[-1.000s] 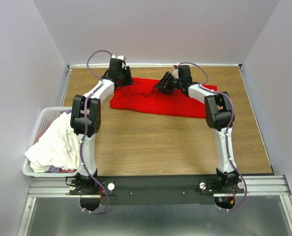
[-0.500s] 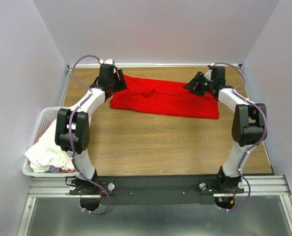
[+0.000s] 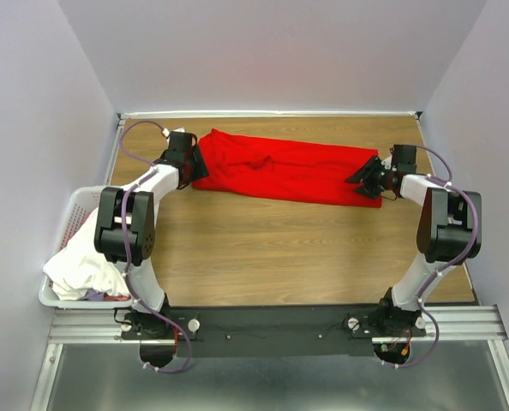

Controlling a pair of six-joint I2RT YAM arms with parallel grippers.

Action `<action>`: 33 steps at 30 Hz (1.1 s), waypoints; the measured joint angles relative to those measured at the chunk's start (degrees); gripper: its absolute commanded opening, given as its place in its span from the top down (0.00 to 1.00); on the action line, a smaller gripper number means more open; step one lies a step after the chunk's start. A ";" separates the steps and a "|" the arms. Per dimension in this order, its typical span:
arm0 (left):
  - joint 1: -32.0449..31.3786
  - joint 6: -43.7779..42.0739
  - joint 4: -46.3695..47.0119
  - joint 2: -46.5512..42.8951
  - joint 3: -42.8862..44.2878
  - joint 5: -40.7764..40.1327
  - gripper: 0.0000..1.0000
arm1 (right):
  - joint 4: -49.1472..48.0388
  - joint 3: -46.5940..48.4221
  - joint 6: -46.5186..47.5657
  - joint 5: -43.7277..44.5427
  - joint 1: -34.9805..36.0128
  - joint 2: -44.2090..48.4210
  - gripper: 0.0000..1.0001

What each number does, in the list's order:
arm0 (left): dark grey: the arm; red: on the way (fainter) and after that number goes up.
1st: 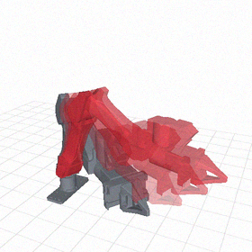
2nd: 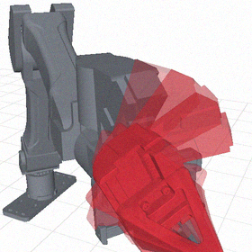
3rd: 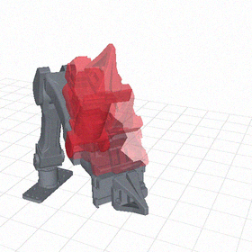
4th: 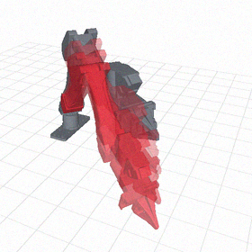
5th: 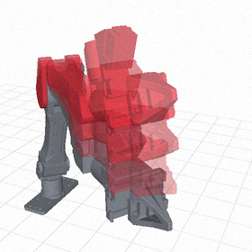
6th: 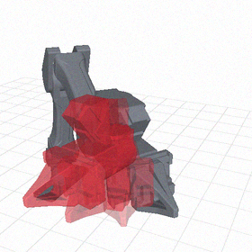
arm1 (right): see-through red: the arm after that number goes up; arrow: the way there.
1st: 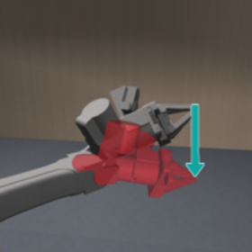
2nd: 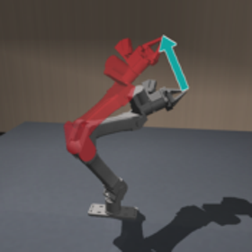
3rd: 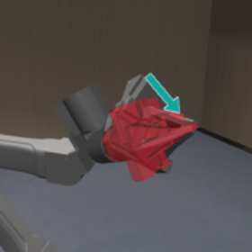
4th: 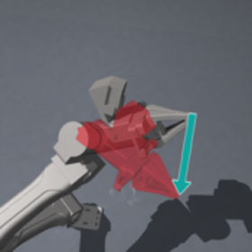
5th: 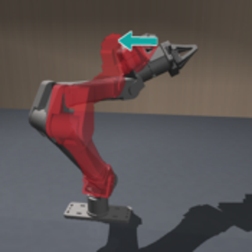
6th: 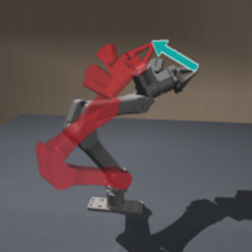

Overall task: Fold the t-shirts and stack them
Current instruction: Fold the tshirt

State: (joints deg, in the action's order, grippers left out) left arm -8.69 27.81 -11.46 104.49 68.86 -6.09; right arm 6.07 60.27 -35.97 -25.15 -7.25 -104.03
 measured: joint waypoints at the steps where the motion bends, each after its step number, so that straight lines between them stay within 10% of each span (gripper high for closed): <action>1: 0.28 0.11 -0.09 0.11 0.00 -0.46 0.28 | 0.00 -0.48 -0.04 0.13 0.00 0.24 0.43; 33: 0.52 1.22 -1.60 4.11 0.00 2.05 0.52 | -2.73 -5.53 -1.16 1.75 -3.26 0.87 0.44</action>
State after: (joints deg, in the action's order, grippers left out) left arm -8.16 29.04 -13.06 108.60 68.86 -4.03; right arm 3.33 54.74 -37.12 -23.40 -10.50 -103.15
